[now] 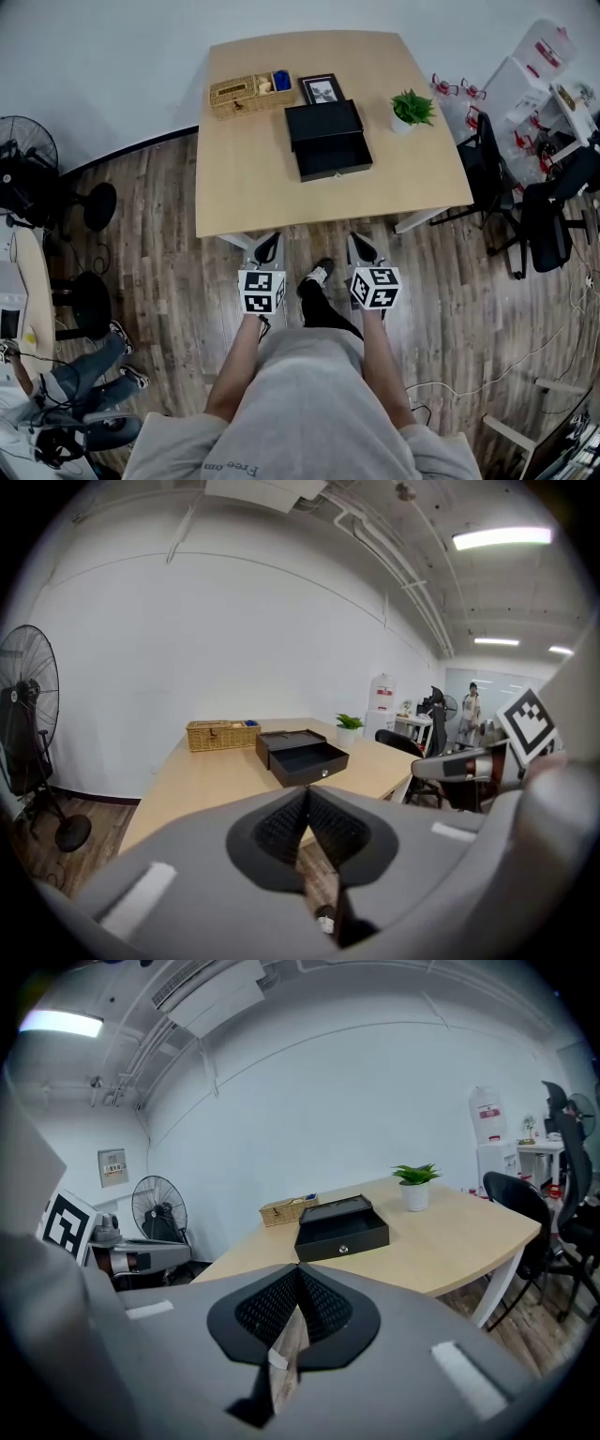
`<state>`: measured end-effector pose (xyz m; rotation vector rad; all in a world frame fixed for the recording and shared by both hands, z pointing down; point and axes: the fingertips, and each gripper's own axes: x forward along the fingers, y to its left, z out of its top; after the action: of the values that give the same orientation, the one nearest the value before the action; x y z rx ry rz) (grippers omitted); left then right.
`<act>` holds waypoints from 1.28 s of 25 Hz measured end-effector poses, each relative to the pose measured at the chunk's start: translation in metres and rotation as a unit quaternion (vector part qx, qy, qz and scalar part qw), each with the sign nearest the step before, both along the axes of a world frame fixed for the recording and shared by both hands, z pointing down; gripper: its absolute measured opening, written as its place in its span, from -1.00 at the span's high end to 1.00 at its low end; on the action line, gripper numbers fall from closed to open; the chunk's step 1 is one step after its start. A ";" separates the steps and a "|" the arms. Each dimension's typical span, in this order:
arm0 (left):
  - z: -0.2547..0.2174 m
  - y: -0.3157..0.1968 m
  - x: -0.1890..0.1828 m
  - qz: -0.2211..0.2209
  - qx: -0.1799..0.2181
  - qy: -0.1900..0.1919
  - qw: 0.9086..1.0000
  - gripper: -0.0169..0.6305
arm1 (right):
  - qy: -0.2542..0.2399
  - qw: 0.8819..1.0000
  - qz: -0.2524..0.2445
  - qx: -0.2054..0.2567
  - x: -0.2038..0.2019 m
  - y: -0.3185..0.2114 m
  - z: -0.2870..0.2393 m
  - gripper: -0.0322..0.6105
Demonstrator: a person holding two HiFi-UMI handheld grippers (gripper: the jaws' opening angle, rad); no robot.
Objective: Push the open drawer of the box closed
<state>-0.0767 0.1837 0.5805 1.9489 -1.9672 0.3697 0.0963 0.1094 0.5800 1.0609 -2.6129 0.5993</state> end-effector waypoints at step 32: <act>0.014 -0.261 -0.103 0.073 -0.051 -0.023 0.996 0.79 | 0.044 0.997 -0.033 -0.054 -0.097 -0.223 0.037 0.90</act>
<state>-0.1793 -0.0772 0.5940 2.0395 -1.7999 0.5461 -0.0009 -0.1136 0.6172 0.9428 -2.4979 0.6563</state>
